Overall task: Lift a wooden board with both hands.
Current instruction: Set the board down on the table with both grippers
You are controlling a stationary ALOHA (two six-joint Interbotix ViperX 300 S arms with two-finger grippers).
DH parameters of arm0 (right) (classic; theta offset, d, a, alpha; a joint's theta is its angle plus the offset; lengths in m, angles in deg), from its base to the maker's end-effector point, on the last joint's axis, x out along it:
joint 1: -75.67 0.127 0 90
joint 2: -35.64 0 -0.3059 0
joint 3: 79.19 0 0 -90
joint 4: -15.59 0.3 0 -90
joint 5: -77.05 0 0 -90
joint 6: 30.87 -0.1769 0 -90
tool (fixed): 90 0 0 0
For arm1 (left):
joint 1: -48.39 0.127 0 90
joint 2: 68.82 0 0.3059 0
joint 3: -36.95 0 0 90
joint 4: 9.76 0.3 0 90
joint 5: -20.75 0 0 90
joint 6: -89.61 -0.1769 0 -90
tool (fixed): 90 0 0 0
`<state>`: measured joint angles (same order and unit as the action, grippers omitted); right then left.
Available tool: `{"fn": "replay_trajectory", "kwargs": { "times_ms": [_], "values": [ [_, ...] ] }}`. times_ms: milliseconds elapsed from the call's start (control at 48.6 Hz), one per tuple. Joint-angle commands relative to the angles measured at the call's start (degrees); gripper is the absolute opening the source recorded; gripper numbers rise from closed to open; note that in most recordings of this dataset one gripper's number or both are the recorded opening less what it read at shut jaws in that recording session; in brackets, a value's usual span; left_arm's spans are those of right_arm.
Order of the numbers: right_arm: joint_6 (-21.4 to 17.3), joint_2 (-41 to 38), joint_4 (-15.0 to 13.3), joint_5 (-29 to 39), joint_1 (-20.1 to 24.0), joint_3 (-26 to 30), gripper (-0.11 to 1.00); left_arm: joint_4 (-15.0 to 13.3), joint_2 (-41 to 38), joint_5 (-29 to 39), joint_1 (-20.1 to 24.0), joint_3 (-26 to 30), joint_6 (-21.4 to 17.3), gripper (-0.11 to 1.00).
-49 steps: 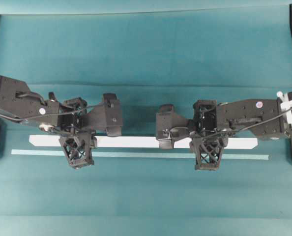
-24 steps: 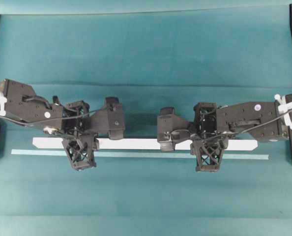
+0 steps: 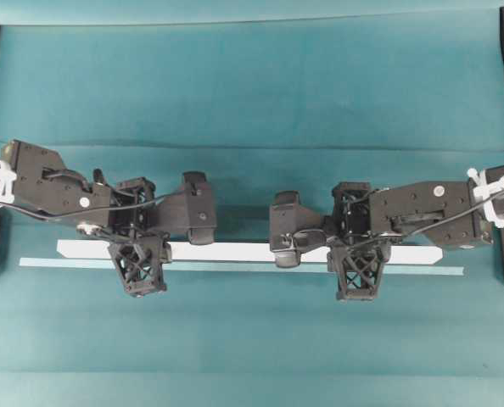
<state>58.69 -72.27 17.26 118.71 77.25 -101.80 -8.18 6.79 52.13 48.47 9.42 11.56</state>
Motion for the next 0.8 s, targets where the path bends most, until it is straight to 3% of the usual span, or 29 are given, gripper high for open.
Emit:
{"fn": "replay_trajectory", "kwargs": {
  "times_ms": [0, 783],
  "values": [
    [0.00, -0.44, 0.35, -0.62, 0.97, 0.09, 0.22, -0.09, -0.18, -0.70, 0.62, 0.26, 2.11, 0.19],
    [-0.09, -0.44, 0.62, -5.80, 0.97, -0.26, 0.22, -0.09, 1.14, -5.10, 0.18, -2.37, -1.93, 0.19]
  ]
}}
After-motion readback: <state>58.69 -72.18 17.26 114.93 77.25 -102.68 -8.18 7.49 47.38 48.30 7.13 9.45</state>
